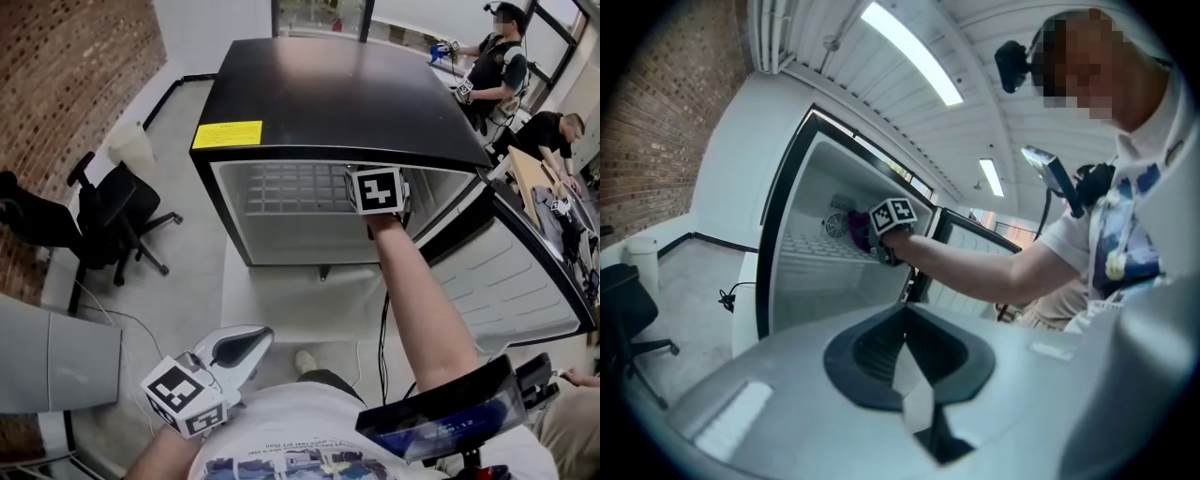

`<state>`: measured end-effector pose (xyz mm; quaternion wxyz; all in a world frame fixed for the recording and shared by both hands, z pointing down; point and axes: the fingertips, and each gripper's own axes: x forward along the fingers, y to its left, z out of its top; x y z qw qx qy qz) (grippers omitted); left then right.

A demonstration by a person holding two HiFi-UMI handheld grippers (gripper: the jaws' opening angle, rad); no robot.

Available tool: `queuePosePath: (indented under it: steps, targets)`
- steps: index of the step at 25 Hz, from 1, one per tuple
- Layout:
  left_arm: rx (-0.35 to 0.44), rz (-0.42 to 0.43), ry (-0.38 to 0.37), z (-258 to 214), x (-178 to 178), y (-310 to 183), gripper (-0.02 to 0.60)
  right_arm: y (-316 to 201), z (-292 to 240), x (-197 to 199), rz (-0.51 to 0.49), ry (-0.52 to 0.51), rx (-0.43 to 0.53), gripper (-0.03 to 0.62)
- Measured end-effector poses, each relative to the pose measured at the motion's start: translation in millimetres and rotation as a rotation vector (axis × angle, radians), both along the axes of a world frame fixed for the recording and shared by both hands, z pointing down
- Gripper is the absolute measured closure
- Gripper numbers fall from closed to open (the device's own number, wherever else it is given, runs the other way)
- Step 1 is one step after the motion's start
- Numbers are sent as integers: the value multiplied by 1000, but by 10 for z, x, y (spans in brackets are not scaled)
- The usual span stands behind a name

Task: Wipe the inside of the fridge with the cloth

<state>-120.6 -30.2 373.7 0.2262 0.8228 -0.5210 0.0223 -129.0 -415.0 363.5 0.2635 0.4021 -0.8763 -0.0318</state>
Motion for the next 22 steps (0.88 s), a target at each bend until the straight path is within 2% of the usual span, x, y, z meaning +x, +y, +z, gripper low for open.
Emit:
queuePosePath:
  steps: [7,11,18,22]
  targets:
    - [-7,-14,-9,8,-65,6,577,197,28,-431,-86,-25,-30,526]
    - [-20,-38,-5,21,-135,84,577,453,70,-793,-172,-53,-74,526]
    - [-26,-50,18,45,-149,193,577,843,75,-1313,-298,-48,-69,526]
    - [-28,-53,19,40,-158,256,576,1054,38,-1549,-356,-99,-89,526]
